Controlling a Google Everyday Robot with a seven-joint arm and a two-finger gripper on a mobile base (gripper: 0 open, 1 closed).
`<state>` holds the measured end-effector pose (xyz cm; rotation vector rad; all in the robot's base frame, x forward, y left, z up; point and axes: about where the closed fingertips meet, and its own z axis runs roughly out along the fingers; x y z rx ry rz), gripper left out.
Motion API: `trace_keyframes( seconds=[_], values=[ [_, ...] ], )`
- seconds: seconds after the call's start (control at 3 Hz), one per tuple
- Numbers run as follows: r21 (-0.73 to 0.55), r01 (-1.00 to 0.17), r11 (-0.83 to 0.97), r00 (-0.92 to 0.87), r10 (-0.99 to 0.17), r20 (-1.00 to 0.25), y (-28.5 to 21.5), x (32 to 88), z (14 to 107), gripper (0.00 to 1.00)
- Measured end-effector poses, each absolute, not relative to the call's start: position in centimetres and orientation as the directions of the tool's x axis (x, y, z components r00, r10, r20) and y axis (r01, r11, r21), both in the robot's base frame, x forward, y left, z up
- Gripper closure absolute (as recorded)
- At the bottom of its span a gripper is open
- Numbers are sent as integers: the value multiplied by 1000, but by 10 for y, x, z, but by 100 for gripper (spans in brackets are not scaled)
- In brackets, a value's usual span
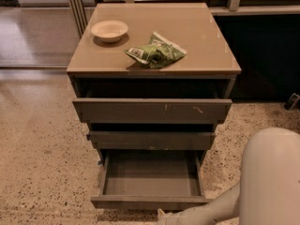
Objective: Close bottom drawer
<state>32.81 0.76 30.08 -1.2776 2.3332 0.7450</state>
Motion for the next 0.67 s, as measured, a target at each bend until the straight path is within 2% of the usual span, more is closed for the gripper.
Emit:
trace_keyframes(
  seconds=[0.33, 0.67],
  values=[
    [268, -853, 447, -516, -654, -553, 8, 328, 301, 19],
    [268, -853, 447, -516, -654, -553, 8, 328, 301, 42]
  ],
)
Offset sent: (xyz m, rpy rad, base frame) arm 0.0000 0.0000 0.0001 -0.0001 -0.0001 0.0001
